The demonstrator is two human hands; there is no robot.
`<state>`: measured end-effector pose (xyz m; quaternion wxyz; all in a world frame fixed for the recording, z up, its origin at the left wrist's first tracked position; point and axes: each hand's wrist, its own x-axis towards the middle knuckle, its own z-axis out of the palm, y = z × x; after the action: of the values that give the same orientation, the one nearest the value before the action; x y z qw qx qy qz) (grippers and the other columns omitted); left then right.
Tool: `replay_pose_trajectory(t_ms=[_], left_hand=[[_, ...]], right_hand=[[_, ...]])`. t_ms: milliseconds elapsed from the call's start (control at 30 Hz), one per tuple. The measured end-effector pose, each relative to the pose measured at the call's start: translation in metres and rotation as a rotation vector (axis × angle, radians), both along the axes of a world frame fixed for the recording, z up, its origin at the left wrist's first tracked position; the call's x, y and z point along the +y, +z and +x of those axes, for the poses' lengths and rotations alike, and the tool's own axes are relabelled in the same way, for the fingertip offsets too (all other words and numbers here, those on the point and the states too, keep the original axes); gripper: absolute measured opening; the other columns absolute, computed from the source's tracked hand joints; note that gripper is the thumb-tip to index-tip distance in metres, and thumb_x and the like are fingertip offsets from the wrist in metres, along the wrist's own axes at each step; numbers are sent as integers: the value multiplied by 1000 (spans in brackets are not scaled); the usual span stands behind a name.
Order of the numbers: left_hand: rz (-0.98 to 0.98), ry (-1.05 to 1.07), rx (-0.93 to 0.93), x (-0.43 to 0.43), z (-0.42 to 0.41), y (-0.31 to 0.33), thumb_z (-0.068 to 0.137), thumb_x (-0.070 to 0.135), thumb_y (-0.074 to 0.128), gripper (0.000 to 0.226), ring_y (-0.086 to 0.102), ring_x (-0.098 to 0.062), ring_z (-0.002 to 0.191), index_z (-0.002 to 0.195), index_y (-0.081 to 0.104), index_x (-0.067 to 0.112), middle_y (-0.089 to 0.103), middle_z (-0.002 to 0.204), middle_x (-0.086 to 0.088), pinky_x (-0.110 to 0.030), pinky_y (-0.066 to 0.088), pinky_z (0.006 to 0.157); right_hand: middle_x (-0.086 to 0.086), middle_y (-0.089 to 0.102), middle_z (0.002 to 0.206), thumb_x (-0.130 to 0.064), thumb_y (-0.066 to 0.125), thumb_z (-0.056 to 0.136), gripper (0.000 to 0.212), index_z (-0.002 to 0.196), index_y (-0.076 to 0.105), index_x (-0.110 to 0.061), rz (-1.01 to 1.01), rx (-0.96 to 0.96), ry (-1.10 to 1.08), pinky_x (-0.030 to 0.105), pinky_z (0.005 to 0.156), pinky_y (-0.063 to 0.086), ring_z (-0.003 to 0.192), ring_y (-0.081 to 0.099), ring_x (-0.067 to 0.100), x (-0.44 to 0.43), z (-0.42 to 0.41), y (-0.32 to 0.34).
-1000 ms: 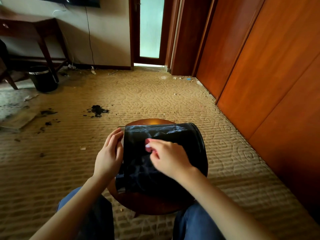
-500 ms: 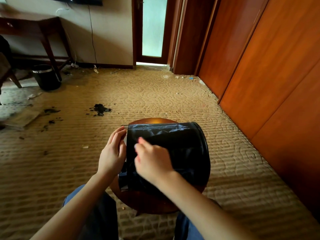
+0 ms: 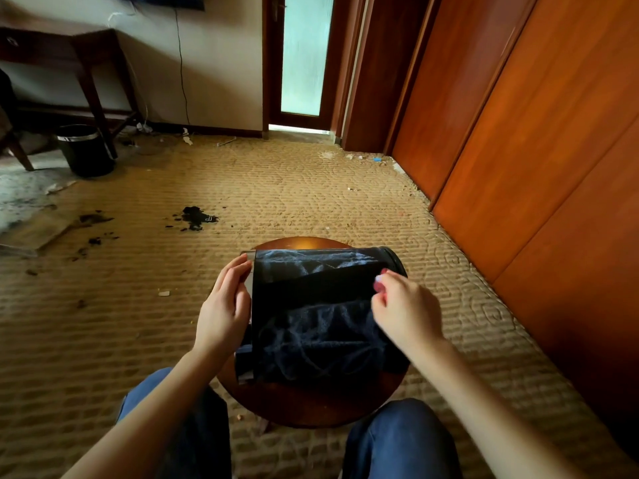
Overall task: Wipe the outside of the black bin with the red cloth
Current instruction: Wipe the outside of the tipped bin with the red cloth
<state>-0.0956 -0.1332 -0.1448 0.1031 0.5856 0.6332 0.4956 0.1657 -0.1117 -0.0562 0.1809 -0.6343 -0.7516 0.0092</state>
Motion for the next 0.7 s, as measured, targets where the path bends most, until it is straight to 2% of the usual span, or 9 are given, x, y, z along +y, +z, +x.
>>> replay_pose_trajectory(t_ms=[133,233,267,333,400,500,567,633,700], left_hand=[[-5,-4,21,1,-1,2,89,24,32,49,36,14,121,133,51,16,45,145,9,-7,31,93],[-2,0,32,0,-2,1,87,32,28,54,36,13,120,134,51,16,45,145,8,-17,35,94],[-6,5,30,-1,-1,1,87,33,28,55,36,13,120,134,51,16,45,145,8,-15,35,93],[-6,-1,37,-3,-2,1,88,33,28,55,35,13,121,134,51,15,45,145,7,-3,30,92],[3,-13,47,-4,-2,1,87,29,30,53,35,13,123,133,52,14,45,145,6,5,25,91],[-6,-5,30,-3,-2,1,89,22,33,48,35,13,124,133,51,16,45,144,9,3,26,92],[-5,0,-1,-3,-1,1,89,21,34,47,35,13,123,133,51,17,45,143,12,-1,27,92],[1,-5,-35,-2,1,1,89,21,34,47,36,11,125,132,52,17,45,142,11,-6,29,94],[9,-8,-58,-3,1,0,89,21,34,47,38,6,126,132,52,17,47,142,10,-10,31,96]], right_hand=[[2,56,135,-20,51,87,29,112,64,-13,-28,48,230,37,82,51,100,64,32,-16,-73,-6],[9,49,141,-18,50,89,31,116,61,-8,-40,-2,431,40,84,49,104,62,36,-33,-126,-6],[9,51,139,-17,49,90,30,116,61,-8,-33,-7,473,40,84,49,104,62,37,-36,-134,-6],[5,55,136,-18,50,88,29,113,63,-12,-41,28,515,40,84,50,105,62,34,-34,-129,-8],[-3,59,131,-20,53,82,30,108,68,-19,-46,71,482,39,81,54,101,65,29,-27,-103,-7],[-9,63,124,-21,55,83,30,109,68,-26,-35,31,276,33,80,53,99,66,25,-10,-45,-1],[-7,66,118,-21,55,86,30,114,66,-28,-75,-40,91,29,78,48,100,64,25,0,-4,7],[2,70,107,-21,55,87,29,113,66,-28,-104,-31,-54,30,73,45,96,63,30,3,19,14],[5,71,103,-21,56,86,27,110,68,-26,-96,2,-63,31,72,46,94,63,32,2,7,14]])
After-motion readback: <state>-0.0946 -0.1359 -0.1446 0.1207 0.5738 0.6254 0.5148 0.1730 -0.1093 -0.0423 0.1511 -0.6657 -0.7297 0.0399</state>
